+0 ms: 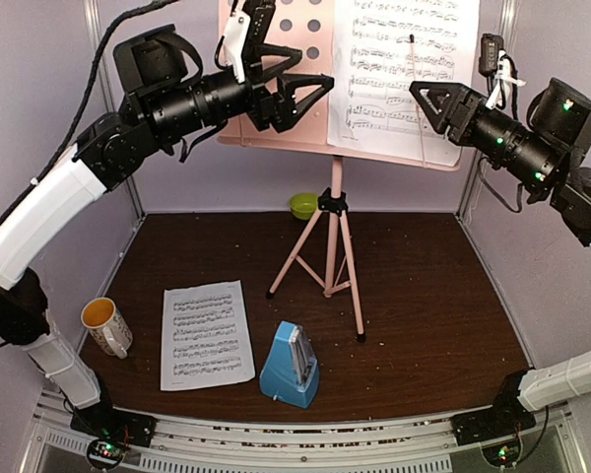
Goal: Set up the instrument practice props
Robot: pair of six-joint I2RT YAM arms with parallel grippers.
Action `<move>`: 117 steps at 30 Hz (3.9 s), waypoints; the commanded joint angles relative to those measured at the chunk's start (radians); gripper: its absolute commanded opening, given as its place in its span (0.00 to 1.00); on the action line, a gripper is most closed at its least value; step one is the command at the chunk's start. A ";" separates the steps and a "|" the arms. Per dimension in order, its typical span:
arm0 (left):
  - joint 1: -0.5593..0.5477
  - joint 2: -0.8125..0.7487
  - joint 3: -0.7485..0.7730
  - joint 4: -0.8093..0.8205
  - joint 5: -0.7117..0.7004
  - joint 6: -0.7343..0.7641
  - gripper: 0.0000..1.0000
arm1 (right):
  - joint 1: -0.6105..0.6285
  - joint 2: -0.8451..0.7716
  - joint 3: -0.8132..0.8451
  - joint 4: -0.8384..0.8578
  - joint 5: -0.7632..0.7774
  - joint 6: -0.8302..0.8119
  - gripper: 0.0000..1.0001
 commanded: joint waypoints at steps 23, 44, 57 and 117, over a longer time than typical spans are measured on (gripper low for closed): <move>0.618 -0.426 -0.815 -0.347 0.044 -0.856 0.88 | -0.005 -0.330 -0.268 -0.337 0.025 0.131 0.80; 0.784 -0.174 -1.178 -0.308 0.084 -0.817 0.91 | -0.004 -0.420 -0.629 -0.333 -0.002 0.263 0.81; 0.932 0.087 -1.049 -0.290 0.139 -0.567 0.92 | -0.005 -0.347 -0.620 -0.285 -0.034 0.256 0.82; 0.686 -0.311 -1.256 -0.062 0.373 -0.661 0.00 | -0.008 -0.295 -0.566 -0.184 -0.078 0.224 0.81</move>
